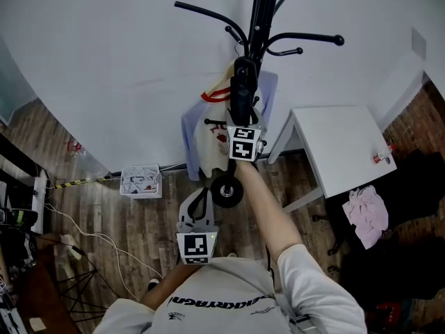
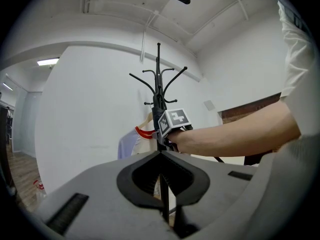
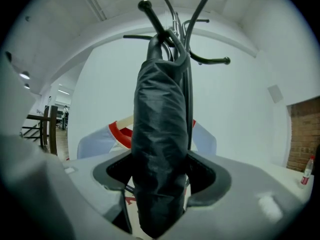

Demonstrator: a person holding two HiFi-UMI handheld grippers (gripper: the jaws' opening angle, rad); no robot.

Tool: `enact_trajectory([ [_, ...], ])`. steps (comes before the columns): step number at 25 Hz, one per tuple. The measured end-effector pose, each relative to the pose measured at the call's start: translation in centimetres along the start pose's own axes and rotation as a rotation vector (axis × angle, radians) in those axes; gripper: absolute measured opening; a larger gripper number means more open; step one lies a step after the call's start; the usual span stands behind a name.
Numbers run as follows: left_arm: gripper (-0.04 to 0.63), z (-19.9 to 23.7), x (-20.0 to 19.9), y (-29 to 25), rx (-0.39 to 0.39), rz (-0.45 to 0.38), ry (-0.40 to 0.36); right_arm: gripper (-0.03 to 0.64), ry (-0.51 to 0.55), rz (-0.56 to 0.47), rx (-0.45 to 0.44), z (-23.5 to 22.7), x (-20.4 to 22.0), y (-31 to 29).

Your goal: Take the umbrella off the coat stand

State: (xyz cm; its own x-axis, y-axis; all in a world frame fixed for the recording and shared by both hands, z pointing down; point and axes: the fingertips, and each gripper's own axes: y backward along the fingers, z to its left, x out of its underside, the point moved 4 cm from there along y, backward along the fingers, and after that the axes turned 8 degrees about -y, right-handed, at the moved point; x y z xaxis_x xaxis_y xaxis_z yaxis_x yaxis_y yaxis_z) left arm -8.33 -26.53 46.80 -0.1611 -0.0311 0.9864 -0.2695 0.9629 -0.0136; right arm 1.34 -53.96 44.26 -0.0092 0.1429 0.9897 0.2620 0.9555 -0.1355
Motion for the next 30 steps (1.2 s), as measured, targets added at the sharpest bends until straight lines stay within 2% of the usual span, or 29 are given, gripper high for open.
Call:
enact_trajectory([
  [7,-0.002,-0.1,0.4,0.2,0.007,0.020,0.001,0.279,0.012,0.005,-0.026,-0.2,-0.1,0.7],
  [13,-0.002,-0.4,0.2,0.5,0.018,0.011,-0.005,0.278,0.034,-0.005,-0.024,0.1,-0.5,1.1],
  [30,-0.002,0.0,-0.6,1.5,0.025,-0.016,-0.006,0.278,0.040,-0.056,-0.081,2.7,-5.3,3.6],
])
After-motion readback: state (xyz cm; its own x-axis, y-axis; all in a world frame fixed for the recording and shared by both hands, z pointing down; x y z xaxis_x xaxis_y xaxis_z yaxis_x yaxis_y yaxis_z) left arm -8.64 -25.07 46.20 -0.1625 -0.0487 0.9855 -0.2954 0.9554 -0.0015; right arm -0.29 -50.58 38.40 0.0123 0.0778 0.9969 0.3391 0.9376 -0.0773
